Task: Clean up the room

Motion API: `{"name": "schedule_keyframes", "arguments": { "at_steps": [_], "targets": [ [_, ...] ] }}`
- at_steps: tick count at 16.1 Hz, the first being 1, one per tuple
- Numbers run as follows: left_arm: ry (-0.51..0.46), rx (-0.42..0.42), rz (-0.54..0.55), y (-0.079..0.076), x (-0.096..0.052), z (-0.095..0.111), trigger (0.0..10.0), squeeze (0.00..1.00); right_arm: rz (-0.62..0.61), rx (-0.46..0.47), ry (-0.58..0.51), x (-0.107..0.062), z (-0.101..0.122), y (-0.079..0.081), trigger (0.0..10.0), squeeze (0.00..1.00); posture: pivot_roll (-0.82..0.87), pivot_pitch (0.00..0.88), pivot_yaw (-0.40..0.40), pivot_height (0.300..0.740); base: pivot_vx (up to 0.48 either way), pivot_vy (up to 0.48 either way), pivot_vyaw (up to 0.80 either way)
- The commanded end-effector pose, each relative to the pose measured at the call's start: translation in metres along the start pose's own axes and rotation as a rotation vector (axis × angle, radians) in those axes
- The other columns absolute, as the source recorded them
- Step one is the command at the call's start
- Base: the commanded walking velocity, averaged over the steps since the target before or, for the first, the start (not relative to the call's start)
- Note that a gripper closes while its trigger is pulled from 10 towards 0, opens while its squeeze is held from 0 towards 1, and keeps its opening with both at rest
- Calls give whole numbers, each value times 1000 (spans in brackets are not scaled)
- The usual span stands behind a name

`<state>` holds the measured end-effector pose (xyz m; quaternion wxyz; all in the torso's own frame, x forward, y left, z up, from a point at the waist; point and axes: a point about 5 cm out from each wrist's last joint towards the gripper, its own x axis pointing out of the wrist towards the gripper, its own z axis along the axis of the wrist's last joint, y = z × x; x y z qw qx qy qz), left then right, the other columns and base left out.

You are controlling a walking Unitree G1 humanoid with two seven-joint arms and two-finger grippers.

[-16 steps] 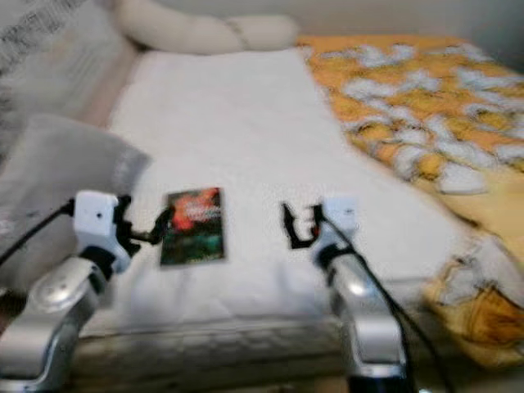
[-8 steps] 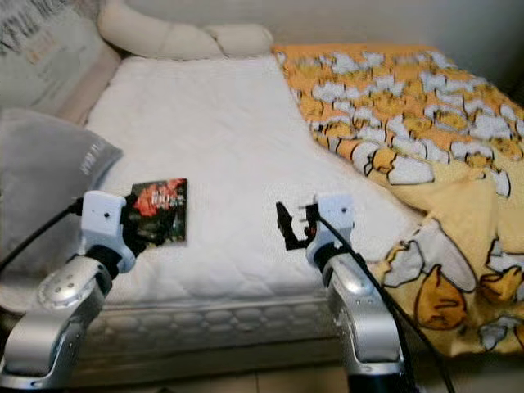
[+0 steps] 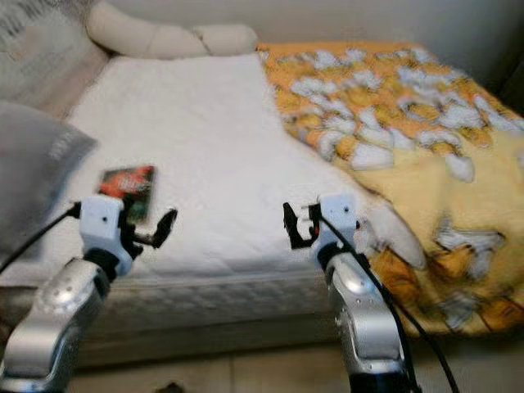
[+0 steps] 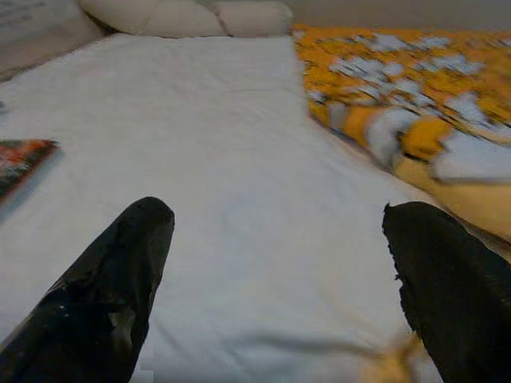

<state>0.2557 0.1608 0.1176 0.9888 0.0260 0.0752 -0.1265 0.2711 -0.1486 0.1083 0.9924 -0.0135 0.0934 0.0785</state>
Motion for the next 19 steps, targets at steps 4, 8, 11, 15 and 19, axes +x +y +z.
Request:
{"name": "schedule_keyframes", "arguments": {
  "at_steps": [4,8,11,15,19],
  "targets": [
    [-90,14,66,5,4,15,10000,933,-13,-31,-24,3,4,3,10000,0,41,0,-5,740,0,0,0],
    [-90,35,18,2,5,12,10000,945,18,-17,-15,5,4,5,10000,0,38,0,-6,740,154,0,-133],
    [-79,44,23,3,7,11,10000,965,26,-14,-15,7,5,5,10000,0,39,0,-7,740,342,0,-560],
    [-72,56,0,3,9,10,10000,965,42,-15,-13,9,5,8,10000,0,40,0,-9,740,352,0,-733],
    [-71,56,-15,0,9,9,10000,961,60,-26,-17,9,7,9,10000,0,35,0,-8,740,377,0,-392]
  ]
}}
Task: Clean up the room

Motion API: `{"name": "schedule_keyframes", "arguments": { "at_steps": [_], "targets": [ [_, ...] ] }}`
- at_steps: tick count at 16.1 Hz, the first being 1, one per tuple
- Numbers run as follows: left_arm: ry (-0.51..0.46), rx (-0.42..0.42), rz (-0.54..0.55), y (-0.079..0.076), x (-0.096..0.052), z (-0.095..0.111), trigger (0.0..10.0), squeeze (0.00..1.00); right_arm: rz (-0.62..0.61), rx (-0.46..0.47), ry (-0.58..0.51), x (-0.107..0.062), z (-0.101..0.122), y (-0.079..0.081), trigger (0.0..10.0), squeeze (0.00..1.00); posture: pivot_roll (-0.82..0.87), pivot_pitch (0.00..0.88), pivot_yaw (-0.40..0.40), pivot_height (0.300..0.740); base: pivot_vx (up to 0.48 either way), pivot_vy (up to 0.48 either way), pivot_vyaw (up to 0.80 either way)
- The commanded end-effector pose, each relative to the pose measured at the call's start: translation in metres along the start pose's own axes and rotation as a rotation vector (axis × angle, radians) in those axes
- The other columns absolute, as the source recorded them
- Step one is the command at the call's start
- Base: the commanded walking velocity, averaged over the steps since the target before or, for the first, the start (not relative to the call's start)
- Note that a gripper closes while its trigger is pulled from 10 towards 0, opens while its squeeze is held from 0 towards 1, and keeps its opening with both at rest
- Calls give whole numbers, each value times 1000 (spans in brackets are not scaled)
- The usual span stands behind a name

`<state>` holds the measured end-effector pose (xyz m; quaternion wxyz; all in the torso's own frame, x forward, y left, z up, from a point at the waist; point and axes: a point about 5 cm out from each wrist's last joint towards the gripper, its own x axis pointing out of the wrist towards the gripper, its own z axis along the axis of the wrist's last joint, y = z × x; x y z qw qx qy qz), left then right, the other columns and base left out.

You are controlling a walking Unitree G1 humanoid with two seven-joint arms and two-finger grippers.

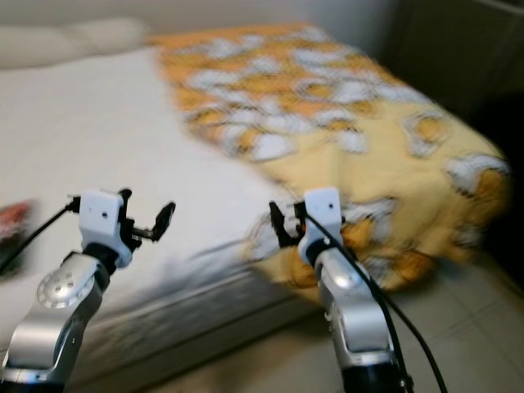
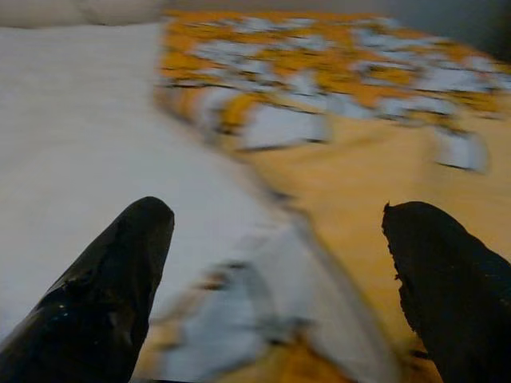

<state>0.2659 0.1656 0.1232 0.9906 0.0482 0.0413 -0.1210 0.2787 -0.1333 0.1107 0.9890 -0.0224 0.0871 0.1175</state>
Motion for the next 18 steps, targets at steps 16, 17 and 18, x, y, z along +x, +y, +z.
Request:
{"name": "schedule_keyframes", "arguments": {
  "at_steps": [16,17,18],
  "targets": [
    [54,43,-138,-13,-12,-3,10000,933,237,-92,141,2,-16,18,10000,0,54,0,-3,740,214,0,100],
    [75,53,-174,-14,-15,-6,10000,925,242,-96,171,7,-19,20,10000,0,55,0,2,740,0,0,0],
    [96,57,-189,-15,-16,-7,10000,827,251,-62,203,10,-23,22,10000,0,58,0,8,740,0,0,0]
  ]
}}
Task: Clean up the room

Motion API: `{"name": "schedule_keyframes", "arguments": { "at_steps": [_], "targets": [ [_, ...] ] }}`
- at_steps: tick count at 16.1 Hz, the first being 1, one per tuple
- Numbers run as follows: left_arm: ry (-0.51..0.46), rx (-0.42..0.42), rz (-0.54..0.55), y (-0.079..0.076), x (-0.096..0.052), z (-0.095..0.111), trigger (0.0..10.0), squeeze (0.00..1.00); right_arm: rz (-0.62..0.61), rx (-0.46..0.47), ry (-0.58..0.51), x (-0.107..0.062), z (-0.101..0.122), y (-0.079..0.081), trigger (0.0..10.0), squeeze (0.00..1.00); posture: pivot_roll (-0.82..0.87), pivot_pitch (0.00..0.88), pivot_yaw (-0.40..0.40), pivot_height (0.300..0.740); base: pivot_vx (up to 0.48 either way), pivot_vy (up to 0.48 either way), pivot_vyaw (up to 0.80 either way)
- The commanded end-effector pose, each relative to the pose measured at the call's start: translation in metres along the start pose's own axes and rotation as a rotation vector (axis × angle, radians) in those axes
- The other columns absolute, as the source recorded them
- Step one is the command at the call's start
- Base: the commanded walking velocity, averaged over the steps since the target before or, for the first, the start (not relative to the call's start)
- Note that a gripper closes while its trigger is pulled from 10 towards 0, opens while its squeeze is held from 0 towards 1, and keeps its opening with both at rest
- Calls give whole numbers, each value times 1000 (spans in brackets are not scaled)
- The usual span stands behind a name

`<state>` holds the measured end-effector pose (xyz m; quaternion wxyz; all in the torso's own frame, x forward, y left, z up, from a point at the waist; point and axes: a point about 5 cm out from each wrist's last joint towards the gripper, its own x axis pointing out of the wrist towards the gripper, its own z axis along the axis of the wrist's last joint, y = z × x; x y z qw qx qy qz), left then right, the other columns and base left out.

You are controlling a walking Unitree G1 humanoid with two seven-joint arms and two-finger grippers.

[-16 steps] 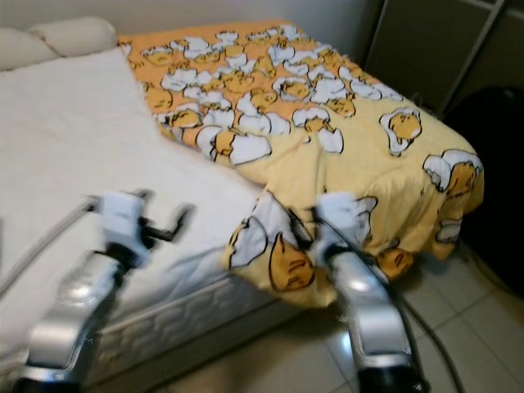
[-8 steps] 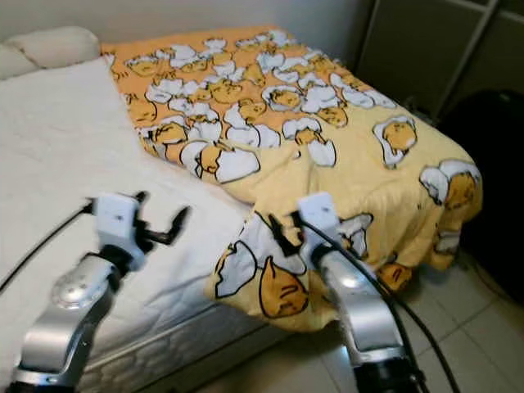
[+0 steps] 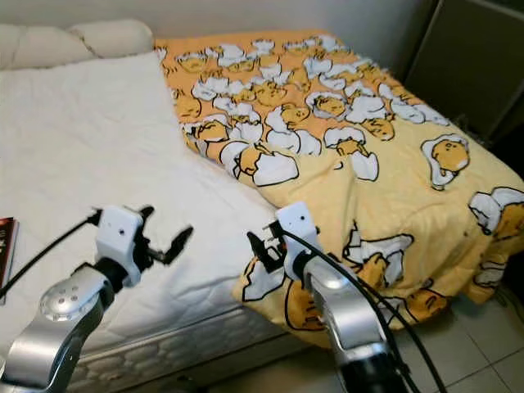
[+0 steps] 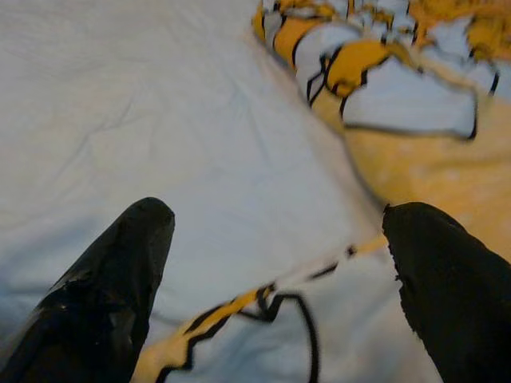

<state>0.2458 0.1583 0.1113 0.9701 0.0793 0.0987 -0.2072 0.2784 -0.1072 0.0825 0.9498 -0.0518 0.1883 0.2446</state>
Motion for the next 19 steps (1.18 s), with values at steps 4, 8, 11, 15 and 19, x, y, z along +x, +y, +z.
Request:
{"name": "schedule_keyframes", "arguments": {
  "at_steps": [4,8,11,15,19],
  "targets": [
    [30,27,-73,-1,0,7,10000,592,-77,66,182,27,-23,-6,10000,1000,80,0,19,740,0,0,0],
    [73,73,-148,-1,-5,11,10000,424,-104,195,265,56,-25,-7,10000,1000,95,0,31,740,0,0,0],
    [99,82,-162,-2,-11,11,10000,388,-31,211,237,69,-11,-1,10000,1000,115,0,25,740,0,0,0],
    [116,70,-150,-2,-18,10,10000,357,-37,164,242,76,-5,1,10000,1000,144,27,14,740,0,0,0],
    [131,63,-146,-4,-29,12,10000,353,-81,142,280,78,-7,0,10000,1000,168,76,-2,740,0,0,0]
  ]
}}
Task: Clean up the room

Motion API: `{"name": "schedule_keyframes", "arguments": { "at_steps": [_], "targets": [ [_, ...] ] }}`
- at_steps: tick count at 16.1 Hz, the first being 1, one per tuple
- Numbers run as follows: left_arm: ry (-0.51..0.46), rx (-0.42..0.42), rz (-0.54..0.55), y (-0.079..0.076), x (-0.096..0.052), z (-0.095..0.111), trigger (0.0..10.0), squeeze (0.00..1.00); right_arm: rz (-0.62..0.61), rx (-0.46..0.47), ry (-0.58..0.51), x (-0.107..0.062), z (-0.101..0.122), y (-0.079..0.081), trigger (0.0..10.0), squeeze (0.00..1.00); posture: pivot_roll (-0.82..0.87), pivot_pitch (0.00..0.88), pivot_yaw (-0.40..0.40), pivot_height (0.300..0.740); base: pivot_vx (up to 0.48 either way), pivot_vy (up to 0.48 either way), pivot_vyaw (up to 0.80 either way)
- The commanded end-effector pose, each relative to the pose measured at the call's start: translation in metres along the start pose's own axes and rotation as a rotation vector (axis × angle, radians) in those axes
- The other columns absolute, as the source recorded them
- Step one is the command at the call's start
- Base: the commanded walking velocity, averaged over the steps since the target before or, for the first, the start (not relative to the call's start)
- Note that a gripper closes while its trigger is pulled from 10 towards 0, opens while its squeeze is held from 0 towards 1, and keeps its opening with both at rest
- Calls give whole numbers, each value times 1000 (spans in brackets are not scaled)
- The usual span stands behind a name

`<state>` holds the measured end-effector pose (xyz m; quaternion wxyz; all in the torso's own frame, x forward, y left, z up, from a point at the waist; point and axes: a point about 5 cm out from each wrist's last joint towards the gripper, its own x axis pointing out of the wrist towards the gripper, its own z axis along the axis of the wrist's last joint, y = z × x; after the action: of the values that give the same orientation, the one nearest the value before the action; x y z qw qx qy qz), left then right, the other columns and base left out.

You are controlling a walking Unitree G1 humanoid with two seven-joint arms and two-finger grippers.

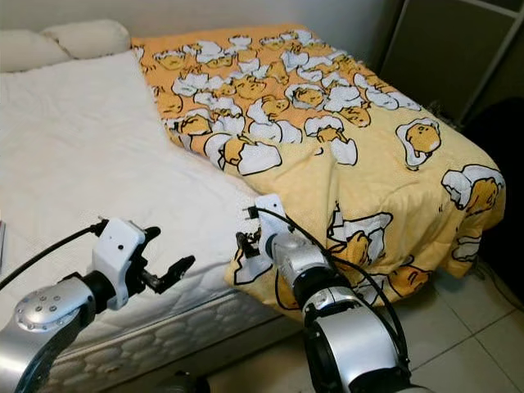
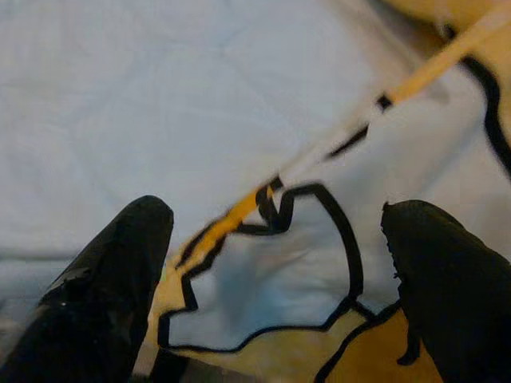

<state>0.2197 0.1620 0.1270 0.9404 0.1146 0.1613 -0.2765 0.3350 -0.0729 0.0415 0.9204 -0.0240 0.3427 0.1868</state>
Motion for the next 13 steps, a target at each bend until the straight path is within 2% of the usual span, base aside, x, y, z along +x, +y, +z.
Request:
{"name": "schedule_keyframes", "arguments": {
  "at_steps": [1,2,3,7,9,10,11,12,13],
  "targets": [
    [6,4,30,2,-9,2,10000,353,-13,1,-13,0,7,-2,10000,820,187,126,-13,740,0,0,0],
    [6,3,41,2,-13,3,10000,357,-10,2,-10,0,7,-1,10000,192,192,138,-15,740,0,0,0],
    [14,3,52,1,-21,2,10000,357,0,22,-2,0,6,1,10000,0,203,171,-15,740,0,0,0],
    [42,23,48,-6,-47,5,10000,357,45,79,-32,3,10,13,10000,0,243,236,-12,740,0,0,0],
    [46,26,55,-6,-52,7,10000,357,69,89,-52,3,13,17,10000,0,255,245,-14,740,0,0,0],
    [49,28,59,-6,-55,9,10000,357,78,89,-55,3,14,19,9608,0,260,252,-16,740,0,0,0],
    [56,30,65,-7,-59,9,10000,357,87,89,-53,4,13,22,3176,0,264,257,-21,740,0,0,0],
    [63,30,67,-8,-61,9,10000,361,90,93,-51,4,12,22,0,0,264,257,-21,740,0,0,0],
    [65,30,68,-9,-62,8,10000,357,91,93,-48,4,11,23,0,0,264,252,-26,740,0,0,0]
  ]
}}
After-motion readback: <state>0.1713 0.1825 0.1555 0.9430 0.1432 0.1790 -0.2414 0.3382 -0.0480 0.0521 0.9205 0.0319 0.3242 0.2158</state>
